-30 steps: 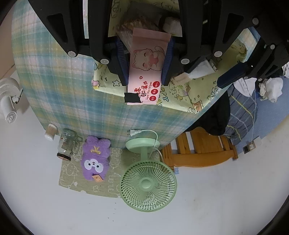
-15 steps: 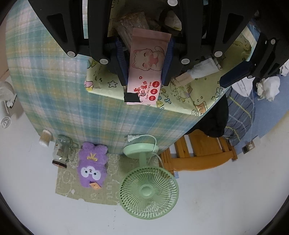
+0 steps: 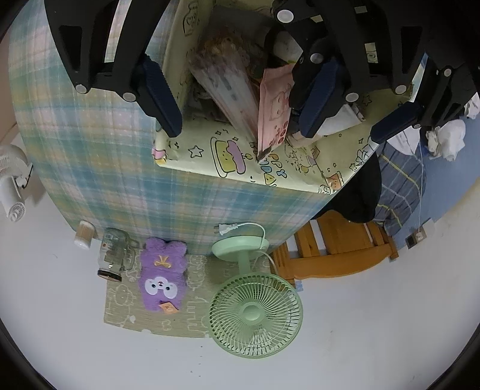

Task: Organize soft objects

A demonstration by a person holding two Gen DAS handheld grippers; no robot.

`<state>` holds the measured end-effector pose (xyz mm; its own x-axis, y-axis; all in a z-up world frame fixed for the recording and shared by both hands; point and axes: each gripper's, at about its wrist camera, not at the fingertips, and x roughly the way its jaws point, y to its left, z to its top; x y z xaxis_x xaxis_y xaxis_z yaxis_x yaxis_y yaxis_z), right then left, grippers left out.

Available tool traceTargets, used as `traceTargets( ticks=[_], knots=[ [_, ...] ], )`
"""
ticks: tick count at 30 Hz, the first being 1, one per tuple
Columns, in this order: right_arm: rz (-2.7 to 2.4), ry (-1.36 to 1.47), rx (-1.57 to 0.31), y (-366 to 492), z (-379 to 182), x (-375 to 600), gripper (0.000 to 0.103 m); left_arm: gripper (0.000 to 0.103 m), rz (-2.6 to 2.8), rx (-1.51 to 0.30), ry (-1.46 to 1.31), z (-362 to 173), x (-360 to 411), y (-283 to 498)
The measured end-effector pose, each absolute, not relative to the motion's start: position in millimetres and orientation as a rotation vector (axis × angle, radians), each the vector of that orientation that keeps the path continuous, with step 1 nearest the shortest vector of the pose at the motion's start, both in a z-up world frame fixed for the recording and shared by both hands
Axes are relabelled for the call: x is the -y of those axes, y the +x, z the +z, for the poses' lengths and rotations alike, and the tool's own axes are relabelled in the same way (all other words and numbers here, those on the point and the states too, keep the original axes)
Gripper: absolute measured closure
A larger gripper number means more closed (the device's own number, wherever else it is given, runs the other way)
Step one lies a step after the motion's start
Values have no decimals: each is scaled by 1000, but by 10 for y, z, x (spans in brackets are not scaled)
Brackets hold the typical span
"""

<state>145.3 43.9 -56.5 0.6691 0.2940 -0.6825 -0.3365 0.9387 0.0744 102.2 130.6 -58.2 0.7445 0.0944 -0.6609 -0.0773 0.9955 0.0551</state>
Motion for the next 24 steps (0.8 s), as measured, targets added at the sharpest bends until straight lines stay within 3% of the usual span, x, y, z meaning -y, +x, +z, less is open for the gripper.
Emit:
traceTargets(
  ticks=[24],
  knots=[
    [261, -50, -593, 850, 15, 75, 4, 4, 88, -576, 34, -80, -916, 534]
  ],
)
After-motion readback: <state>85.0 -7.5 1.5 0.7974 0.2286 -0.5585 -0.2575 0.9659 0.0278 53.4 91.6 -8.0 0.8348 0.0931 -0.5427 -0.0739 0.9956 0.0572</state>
